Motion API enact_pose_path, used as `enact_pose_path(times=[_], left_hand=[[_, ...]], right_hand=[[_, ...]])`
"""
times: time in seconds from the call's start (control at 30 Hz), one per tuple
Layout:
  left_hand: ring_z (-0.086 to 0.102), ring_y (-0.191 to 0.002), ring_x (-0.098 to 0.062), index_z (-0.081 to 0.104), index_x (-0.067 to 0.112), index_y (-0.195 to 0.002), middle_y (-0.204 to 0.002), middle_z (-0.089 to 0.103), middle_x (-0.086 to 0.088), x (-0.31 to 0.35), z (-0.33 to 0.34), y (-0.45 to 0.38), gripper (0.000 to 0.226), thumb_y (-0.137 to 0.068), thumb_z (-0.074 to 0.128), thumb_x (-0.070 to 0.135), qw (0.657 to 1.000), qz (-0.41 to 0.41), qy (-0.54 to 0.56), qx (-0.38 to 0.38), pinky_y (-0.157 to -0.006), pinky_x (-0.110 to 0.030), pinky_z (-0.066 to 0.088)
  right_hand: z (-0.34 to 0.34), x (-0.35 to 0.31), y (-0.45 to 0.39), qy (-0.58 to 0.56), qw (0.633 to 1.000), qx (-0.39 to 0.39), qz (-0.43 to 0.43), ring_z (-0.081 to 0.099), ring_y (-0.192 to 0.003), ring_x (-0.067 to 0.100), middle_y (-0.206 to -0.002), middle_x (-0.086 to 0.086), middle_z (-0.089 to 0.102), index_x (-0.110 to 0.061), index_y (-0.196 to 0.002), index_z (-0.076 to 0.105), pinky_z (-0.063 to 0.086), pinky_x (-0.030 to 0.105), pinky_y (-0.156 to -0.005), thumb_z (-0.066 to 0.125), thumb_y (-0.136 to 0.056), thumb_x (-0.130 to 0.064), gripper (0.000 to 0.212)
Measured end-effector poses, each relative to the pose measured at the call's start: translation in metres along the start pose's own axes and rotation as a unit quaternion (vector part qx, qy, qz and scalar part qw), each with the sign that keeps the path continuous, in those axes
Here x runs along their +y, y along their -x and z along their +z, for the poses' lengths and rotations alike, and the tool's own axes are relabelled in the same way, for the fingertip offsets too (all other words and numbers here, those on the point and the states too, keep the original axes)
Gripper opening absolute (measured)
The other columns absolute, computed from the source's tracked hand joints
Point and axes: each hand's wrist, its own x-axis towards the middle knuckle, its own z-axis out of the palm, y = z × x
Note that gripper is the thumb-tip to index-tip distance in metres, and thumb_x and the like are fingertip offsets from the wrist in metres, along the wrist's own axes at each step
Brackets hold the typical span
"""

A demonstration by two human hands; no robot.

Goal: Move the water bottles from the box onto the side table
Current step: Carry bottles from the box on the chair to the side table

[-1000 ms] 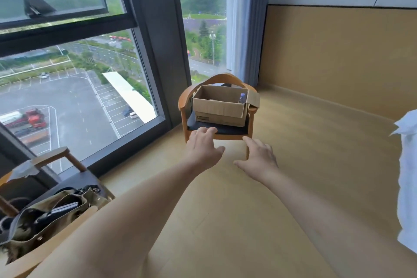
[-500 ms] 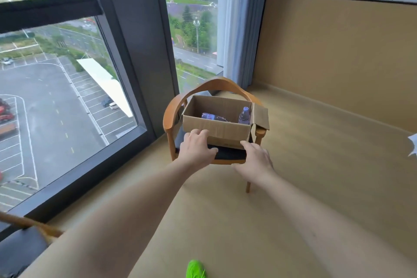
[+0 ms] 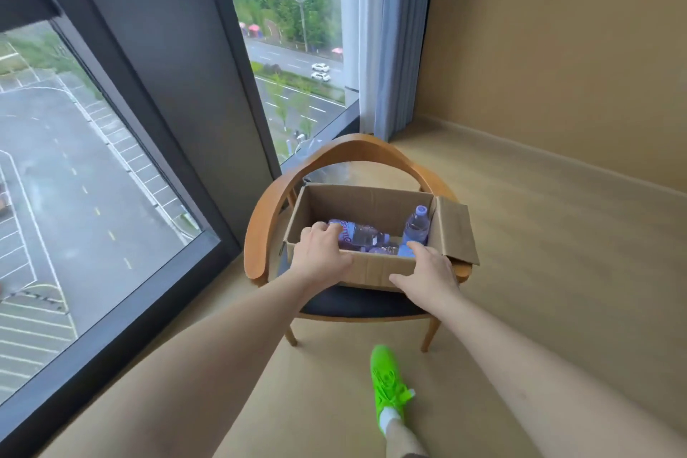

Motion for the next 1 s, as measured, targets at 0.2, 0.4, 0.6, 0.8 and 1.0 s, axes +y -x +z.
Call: enact_pose_path(times=[0.2, 0.4, 0.6, 0.8, 1.0], left_hand=[[0.045, -0.121, -0.025, 0.049, 0.022, -0.138, -0.128, 0.051, -0.004, -0.014, 0.035, -0.122, 0.057, -0.087, 0.063, 0.041, 0.998, -0.04, -0.018, -0.048, -0.096, -0.04, 0.045], [0.044, -0.125, -0.031, 0.05, 0.02, -0.139, -0.133, 0.051, -0.007, -0.025, 0.074, -0.205, 0.061, -0.085, 0.066, 0.04, 0.989, -0.08, -0.027, -0.117, -0.102, -0.043, 0.042], [0.04, -0.129, -0.033, 0.047, 0.018, -0.143, -0.139, 0.049, -0.009, -0.047, 0.119, -0.249, 0.067, -0.084, 0.067, 0.041, 0.982, -0.075, -0.042, -0.17, -0.104, -0.045, 0.04], [0.04, -0.128, -0.034, 0.048, 0.014, -0.141, -0.136, 0.049, -0.011, -0.063, 0.148, -0.283, 0.073, -0.078, 0.073, 0.041, 0.98, 0.008, -0.092, -0.179, -0.105, -0.044, 0.039], [0.034, -0.139, -0.032, 0.038, 0.02, -0.147, -0.143, 0.047, -0.007, -0.073, 0.181, -0.308, 0.086, -0.076, 0.076, 0.048, 0.962, 0.083, -0.151, -0.212, -0.116, -0.048, 0.025]], right_hand=[[0.018, 0.007, -0.139, -0.003, 0.997, -0.069, 0.033, 0.046, -0.127, 0.034, -0.137, 0.008, 0.051, -0.022, -0.137, 0.047, 0.045, 0.044, -0.1, 0.068, -0.079, -0.043, 0.065], [0.039, 0.029, -0.221, 0.001, 0.983, -0.157, 0.097, 0.05, -0.124, 0.037, -0.136, 0.014, 0.053, -0.016, -0.143, 0.045, 0.043, 0.04, -0.101, 0.072, -0.082, -0.03, 0.068], [0.075, 0.051, -0.256, 0.004, 0.964, -0.212, 0.16, 0.049, -0.126, 0.034, -0.136, 0.015, 0.055, -0.012, -0.142, 0.046, 0.044, 0.037, -0.099, 0.074, -0.078, -0.016, 0.07], [0.099, 0.062, -0.281, -0.121, 0.94, 0.008, 0.319, 0.051, -0.123, 0.037, -0.132, 0.02, 0.057, -0.007, -0.143, 0.035, 0.039, 0.038, -0.099, 0.079, -0.078, -0.027, 0.08], [0.116, 0.061, -0.309, -0.175, 0.926, 0.145, 0.301, 0.046, -0.129, 0.033, -0.142, 0.014, 0.048, -0.016, -0.153, 0.023, 0.034, 0.038, -0.107, 0.083, -0.074, -0.036, 0.1]])
